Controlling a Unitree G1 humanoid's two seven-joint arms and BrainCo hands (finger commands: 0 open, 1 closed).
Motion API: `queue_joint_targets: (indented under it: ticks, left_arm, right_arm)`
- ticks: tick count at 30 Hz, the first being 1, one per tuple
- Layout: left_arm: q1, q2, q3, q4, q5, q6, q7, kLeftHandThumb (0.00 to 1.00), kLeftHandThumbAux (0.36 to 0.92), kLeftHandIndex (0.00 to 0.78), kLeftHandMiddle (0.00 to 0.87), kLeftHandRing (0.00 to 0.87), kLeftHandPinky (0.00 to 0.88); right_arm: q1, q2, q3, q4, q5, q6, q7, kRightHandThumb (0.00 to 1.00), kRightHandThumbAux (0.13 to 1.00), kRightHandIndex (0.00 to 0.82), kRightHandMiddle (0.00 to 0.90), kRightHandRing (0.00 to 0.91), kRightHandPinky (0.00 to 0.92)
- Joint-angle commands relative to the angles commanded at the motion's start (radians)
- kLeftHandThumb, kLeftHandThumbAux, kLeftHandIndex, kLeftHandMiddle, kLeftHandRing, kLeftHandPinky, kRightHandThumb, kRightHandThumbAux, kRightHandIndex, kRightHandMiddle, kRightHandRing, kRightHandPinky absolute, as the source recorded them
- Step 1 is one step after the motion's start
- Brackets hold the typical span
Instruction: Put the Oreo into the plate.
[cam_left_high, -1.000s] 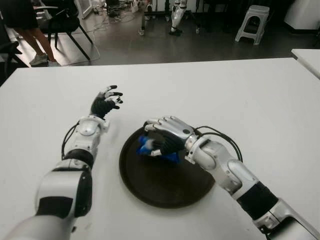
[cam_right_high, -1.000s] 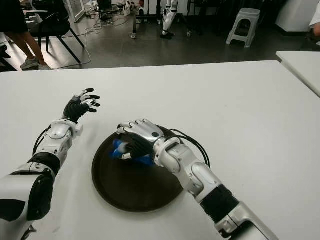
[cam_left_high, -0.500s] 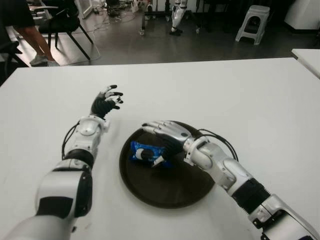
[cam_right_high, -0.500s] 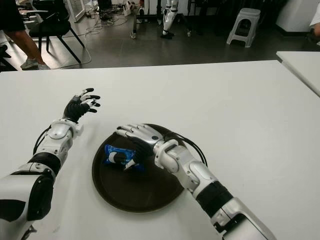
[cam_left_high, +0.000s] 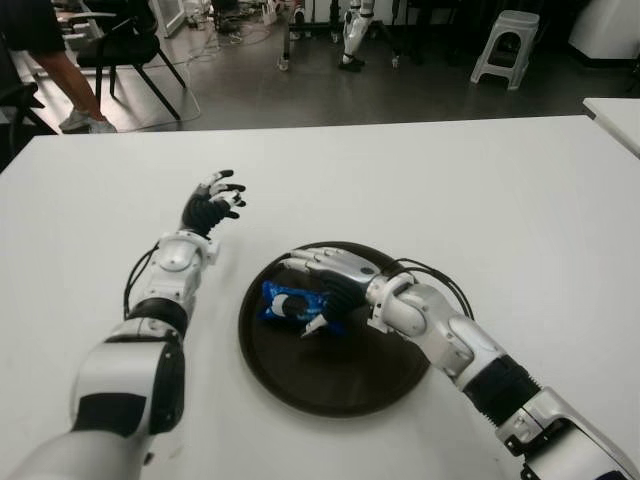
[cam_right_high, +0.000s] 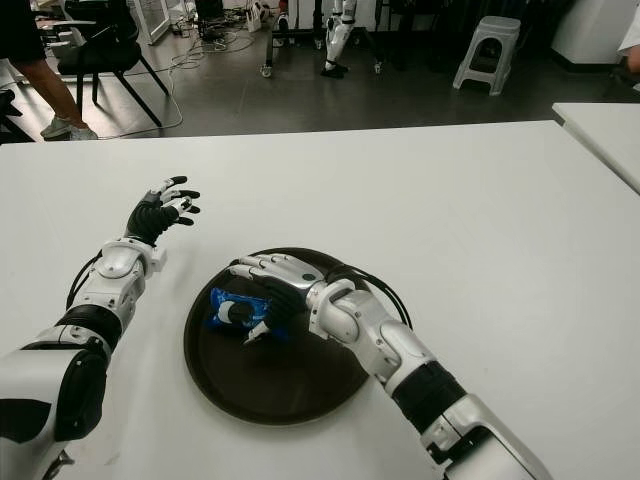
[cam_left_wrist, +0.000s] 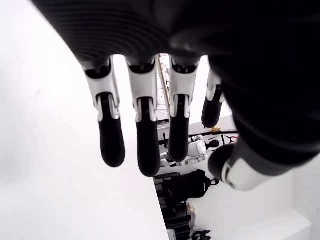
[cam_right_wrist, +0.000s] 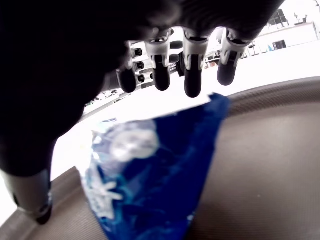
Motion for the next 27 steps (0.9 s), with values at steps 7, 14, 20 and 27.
queue_joint_targets:
  ticks: [7, 14, 20, 27]
  left_arm:
    - [-0.001, 0.0, -0.003, 0.0, 0.004, -0.001, -0.002, 0.239, 0.645, 0.166, 0.307, 0.362, 0.408]
    - [-0.001, 0.004, -0.015, 0.002, 0.019, -0.006, 0.011, 0.203, 0.638, 0.178, 0.312, 0.363, 0.413]
    - [-0.004, 0.004, -0.017, 0.005, 0.02, 0.0, 0.019, 0.193, 0.666, 0.178, 0.311, 0.367, 0.414]
    - [0.0, 0.002, -0.007, 0.004, 0.007, -0.01, 0.002, 0.208, 0.664, 0.183, 0.311, 0.364, 0.413]
  right_arm:
    - [-0.061, -0.044, -0.062, 0.038, 0.041, -0.019, 0.01, 0.0, 0.578, 0.054, 0.09, 0.095, 0.101]
    - [-0.118, -0.101, -0.15, 0.124, 0.097, -0.079, -0.041, 0.0, 0.568, 0.047, 0.104, 0.098, 0.088]
    - [-0.153, -0.123, -0.199, 0.188, 0.115, -0.084, -0.1, 0.0, 0.566, 0.053, 0.112, 0.102, 0.083]
    - [-0.248, -0.187, -0.286, 0.467, 0.14, -0.099, -0.254, 0.0, 0.583, 0.054, 0.1, 0.09, 0.064]
